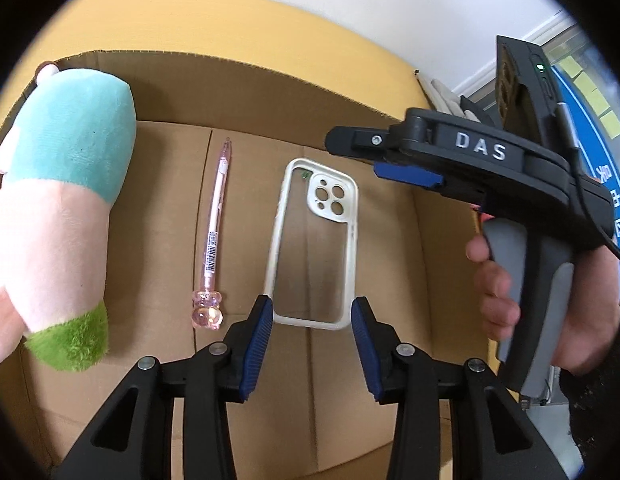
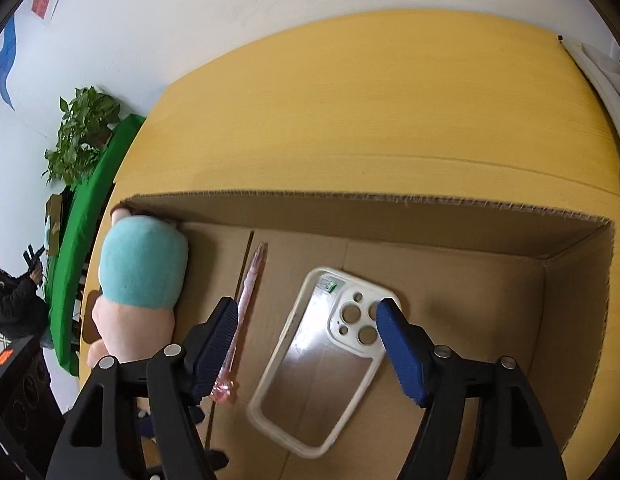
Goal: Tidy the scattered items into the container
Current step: 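Withdraw both grippers and move them toward the black sunglasses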
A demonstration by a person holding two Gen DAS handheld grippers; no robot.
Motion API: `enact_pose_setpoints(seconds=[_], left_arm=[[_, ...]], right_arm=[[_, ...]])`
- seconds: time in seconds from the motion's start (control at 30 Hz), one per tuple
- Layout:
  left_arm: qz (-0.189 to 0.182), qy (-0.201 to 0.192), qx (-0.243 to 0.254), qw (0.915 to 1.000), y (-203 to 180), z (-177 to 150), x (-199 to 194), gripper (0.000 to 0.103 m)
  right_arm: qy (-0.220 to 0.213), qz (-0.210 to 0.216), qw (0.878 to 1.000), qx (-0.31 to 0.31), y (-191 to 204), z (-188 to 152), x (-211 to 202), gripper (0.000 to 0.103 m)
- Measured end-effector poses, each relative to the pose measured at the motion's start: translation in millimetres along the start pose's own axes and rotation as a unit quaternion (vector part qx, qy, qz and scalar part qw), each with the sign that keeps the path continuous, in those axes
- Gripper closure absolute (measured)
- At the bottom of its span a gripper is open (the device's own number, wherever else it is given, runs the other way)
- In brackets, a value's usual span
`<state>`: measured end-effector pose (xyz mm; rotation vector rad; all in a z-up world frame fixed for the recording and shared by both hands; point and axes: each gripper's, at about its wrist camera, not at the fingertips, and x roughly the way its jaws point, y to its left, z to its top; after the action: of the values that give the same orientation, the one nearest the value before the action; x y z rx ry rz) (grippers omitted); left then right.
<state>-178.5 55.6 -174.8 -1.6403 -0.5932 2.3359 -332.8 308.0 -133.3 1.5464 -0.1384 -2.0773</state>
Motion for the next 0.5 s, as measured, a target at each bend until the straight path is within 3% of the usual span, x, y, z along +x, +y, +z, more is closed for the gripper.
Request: enact_pose_setpoints(seconds=[0.1, 0.17, 0.23, 0.4, 0.5], left_arm=[[-0.003, -0.003, 0.013, 0.9999, 1.9, -4.6, -15.7, 0.063], [-0.003, -0.003, 0.027, 0.9996, -6.8, -7.3, -19.0, 0.058], [0.002, -0.003, 0.045, 0.999, -21.4, -4.8, -21.1, 0.053], [0.042, -0.012, 0.067, 0.9968, -32.0, -22.6, -58.9, 0.039], [0.064, -0.019, 0.059, 0.996, -29.9, -41.0, -82.6, 0.037]], right_arm=[[-0.008, 0.001, 1.0, -0.004, 4.3, 1.9, -12.7, 0.027], [-0.017, 0.002, 1.0, -0.004, 9.3, -1.0, -27.9, 0.025], [-0.025, 0.0, 1.0, -0.003, 13.7, -7.8, -45.1, 0.008], [-0.065, -0.03, 0.997, 0.0, 30.8, -42.4, -100.0, 0.001], [-0.093, -0.057, 0.994, 0.011, 43.9, -75.0, -136.9, 0.001]])
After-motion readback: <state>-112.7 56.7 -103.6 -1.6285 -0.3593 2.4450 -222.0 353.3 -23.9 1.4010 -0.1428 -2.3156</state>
